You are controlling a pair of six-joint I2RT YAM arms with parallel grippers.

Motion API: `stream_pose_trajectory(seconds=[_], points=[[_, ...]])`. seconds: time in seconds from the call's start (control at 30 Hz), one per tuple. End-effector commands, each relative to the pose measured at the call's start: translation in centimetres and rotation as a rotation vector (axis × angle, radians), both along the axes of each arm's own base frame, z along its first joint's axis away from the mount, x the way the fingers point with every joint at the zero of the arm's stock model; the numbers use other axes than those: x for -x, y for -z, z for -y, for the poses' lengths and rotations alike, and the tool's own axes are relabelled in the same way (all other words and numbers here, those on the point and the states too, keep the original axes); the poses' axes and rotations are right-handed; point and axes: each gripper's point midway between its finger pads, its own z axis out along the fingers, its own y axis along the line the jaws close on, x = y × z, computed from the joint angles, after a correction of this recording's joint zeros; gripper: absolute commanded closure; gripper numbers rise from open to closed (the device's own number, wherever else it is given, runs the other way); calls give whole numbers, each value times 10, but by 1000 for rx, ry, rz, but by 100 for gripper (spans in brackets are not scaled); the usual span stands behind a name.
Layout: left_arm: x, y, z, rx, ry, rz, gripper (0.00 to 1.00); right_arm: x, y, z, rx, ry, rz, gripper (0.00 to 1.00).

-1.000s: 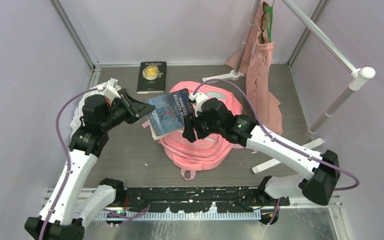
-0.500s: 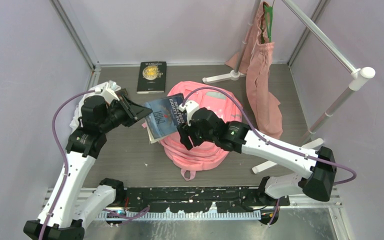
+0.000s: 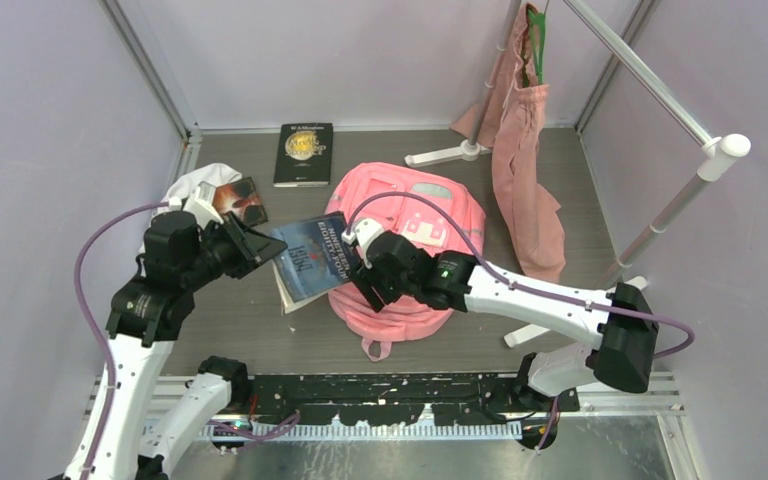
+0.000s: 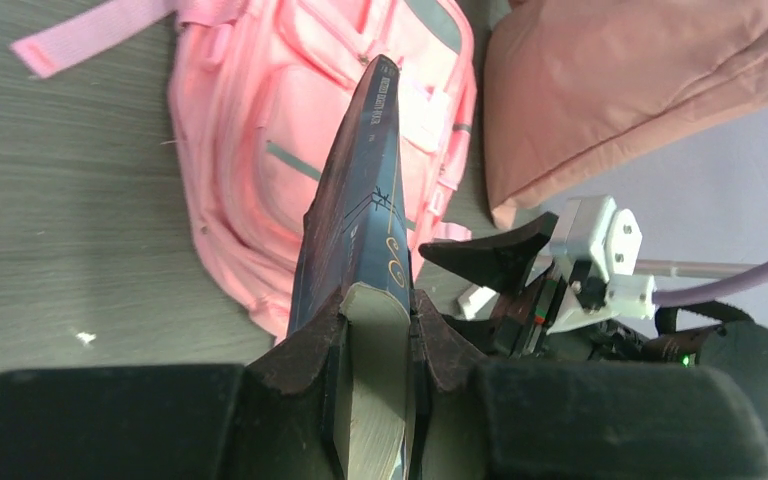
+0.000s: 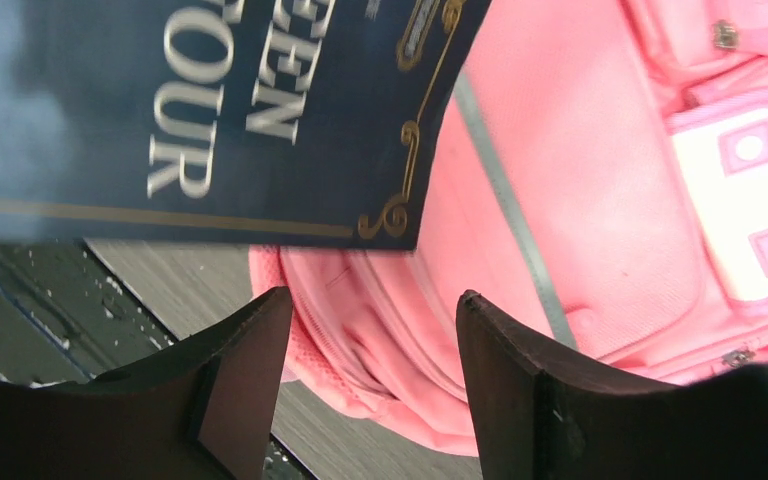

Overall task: Pack the student bag
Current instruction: Place the book in the student bag.

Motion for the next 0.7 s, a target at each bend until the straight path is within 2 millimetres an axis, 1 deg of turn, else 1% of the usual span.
stream_pose_trajectory(seconds=[0.0, 0.07, 0.13, 0.2, 0.3, 0.4, 0.47, 0.5, 0.57, 0.6, 0.67], points=[[12, -31, -27, -61, -116, 92, 100, 16, 12, -7, 56, -98, 36, 33], [16, -32, -40, -108, -166, 92, 100, 26, 21, -11, 65, -135, 19, 34], [17, -33, -50, -164, -196, 94, 100, 30, 31, -13, 70, -139, 4, 33], [16, -31, -59, -220, -218, 72, 100, 28, 41, -16, 58, -121, -2, 33], [13, -28, -66, -271, -238, 52, 100, 28, 52, -23, 57, -125, -18, 34], [13, -33, -72, -301, -257, 67, 100, 25, 62, -27, 70, -107, -24, 36], [13, -38, -76, -321, -264, 76, 100, 17, 68, -23, 94, -69, -5, 39], [13, -40, -77, -326, -265, 80, 100, 14, 71, -21, 109, -55, 5, 41], [13, -42, -77, -329, -263, 83, 100, 9, 74, -18, 126, -32, 13, 51], [13, -41, -76, -328, -261, 79, 100, 8, 75, -18, 123, -30, 6, 52], [12, -38, -73, -320, -249, 73, 100, 8, 75, -19, 115, -38, -12, 60]])
